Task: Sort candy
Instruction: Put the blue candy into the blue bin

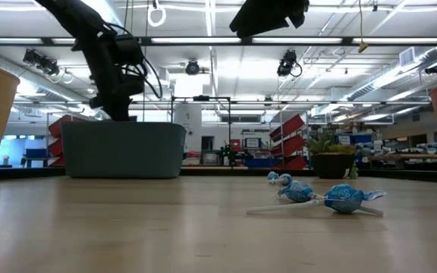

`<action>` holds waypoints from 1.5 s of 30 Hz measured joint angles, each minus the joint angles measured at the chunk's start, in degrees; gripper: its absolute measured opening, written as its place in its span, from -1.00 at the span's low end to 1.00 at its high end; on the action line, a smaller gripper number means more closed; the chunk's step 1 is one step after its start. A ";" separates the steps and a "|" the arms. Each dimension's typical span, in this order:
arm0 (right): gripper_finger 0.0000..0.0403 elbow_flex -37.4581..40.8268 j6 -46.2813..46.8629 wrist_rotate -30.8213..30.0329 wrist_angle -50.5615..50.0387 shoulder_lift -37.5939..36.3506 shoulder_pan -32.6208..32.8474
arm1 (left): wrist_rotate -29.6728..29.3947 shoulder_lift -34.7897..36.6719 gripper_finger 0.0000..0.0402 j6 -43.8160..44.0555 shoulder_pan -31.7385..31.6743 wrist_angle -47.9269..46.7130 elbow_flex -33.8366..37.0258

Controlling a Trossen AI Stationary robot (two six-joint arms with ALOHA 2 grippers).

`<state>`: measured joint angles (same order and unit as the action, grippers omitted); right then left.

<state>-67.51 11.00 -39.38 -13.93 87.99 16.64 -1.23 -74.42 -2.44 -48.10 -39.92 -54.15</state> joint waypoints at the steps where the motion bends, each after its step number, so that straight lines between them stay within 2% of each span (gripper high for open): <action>1: -0.24 0.00 -0.02 0.00 0.00 0.02 -0.02 | -0.03 -0.11 -0.98 0.00 0.00 -0.13 0.00; 14: -0.24 0.00 0.00 0.02 0.02 0.02 -0.31 | -0.95 -0.12 -0.96 -0.41 0.02 -0.03 0.00; 29: -0.24 0.00 0.02 0.02 0.02 0.02 -0.31 | -1.86 -0.12 -0.64 0.07 0.02 -0.07 0.00; 39: -0.24 0.00 0.86 0.05 -1.44 0.02 -0.31 | -1.84 -0.02 -0.63 2.40 0.60 0.33 0.00; 45: -0.24 0.00 2.97 0.21 -5.45 0.02 -0.31 | -0.52 2.82 -0.63 2.38 2.96 0.37 -2.24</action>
<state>-67.51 13.97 -39.16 -19.39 88.01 16.34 -1.75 -71.60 -0.05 -45.14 -39.55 -56.39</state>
